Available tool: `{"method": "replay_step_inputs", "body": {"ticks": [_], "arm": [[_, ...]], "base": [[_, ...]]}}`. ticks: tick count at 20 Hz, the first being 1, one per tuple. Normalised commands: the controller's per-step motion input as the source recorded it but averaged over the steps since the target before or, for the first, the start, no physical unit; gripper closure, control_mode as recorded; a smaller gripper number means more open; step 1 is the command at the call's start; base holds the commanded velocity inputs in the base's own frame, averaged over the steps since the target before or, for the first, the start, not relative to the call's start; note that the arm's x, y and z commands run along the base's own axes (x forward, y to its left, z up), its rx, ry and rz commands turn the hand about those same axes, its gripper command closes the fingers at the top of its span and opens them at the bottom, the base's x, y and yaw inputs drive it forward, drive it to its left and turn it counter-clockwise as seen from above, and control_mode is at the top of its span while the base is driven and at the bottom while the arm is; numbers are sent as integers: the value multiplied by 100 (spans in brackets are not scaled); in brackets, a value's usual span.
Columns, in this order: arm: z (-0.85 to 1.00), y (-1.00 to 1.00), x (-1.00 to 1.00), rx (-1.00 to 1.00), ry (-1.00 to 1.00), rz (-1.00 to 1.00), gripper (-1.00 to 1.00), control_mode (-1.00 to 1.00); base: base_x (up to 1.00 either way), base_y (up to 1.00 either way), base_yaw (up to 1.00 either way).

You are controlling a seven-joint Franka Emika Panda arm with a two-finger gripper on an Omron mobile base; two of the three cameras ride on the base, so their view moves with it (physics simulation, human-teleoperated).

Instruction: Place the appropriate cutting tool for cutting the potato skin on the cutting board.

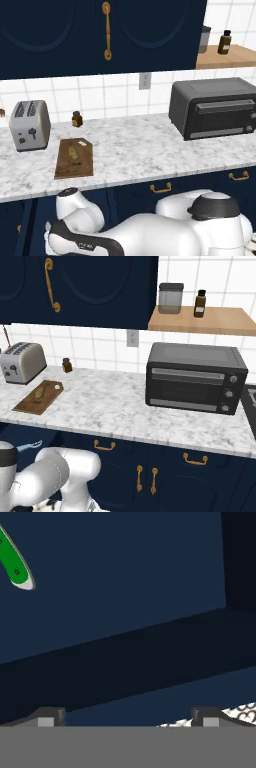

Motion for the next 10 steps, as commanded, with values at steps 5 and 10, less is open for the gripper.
{"method": "replay_step_inputs", "body": {"ticks": [5,10], "arm": [[0,0,-95,3,13,-12,-100,-100],[43,1,60,0,12,-11,-100,-100]], "base": [[0,0,0],[0,0,0]]}}
